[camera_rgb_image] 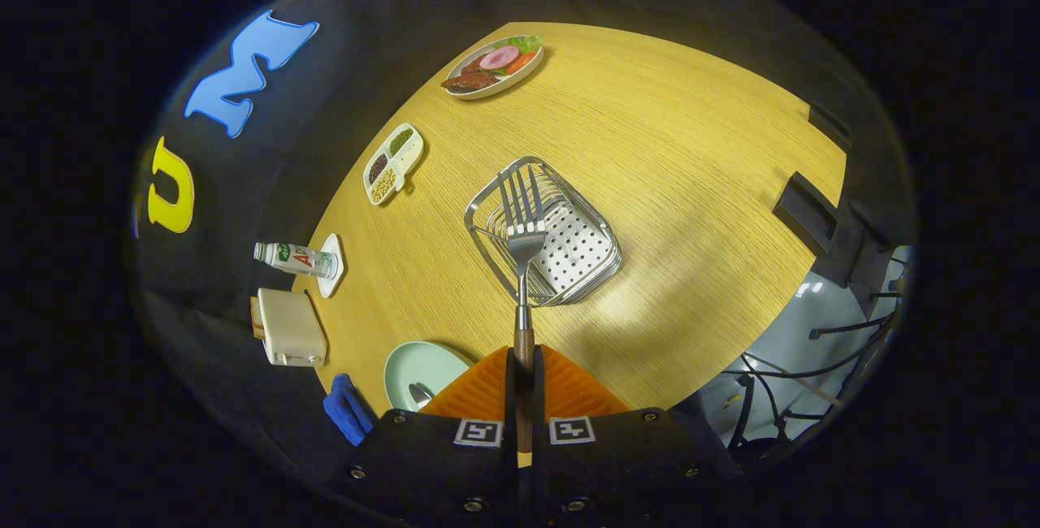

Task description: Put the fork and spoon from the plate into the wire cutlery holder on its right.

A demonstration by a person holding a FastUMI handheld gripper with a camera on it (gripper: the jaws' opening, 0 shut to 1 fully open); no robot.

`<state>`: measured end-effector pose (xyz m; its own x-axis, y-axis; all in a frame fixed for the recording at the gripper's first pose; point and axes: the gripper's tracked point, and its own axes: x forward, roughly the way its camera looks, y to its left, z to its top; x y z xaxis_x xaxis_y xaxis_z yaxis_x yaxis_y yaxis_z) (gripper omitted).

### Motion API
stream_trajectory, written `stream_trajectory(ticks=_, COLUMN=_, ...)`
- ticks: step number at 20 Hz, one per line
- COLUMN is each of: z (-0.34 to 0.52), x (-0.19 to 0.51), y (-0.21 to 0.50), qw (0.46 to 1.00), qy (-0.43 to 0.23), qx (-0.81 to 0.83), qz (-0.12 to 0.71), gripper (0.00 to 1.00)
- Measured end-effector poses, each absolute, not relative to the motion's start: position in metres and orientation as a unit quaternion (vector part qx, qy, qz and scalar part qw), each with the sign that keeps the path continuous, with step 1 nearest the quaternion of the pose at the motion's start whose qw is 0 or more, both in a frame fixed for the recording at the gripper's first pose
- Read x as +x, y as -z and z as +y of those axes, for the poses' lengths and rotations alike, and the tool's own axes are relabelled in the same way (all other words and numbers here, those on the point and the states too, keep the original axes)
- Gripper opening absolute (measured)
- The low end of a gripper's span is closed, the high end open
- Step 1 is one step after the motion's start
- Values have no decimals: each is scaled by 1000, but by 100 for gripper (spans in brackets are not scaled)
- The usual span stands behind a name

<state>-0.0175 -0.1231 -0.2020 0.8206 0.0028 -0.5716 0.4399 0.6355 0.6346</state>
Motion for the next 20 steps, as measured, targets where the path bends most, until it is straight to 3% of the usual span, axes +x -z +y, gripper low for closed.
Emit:
stream_trajectory(ticks=5, z=-128, x=-15, y=191, qw=867, qy=126, qx=415, qz=247, gripper=15)
stream_trajectory(ticks=6, z=-128, x=-13, y=192, qw=868, qy=127, qx=412, qz=246, gripper=32)
stream_trajectory(ticks=8, z=-130, x=-16, y=186, qw=870, qy=128, qx=411, qz=238, gripper=33)
stream_trajectory(ticks=9, z=-131, x=-17, y=184, qw=872, qy=129, qx=409, qz=237, gripper=39)
stream_trajectory(ticks=10, z=-131, x=-16, y=186, qw=872, qy=130, qx=409, qz=236, gripper=56)
stream_trajectory(ticks=20, z=-123, x=-16, y=185, qw=873, qy=126, qx=408, qz=236, gripper=57)
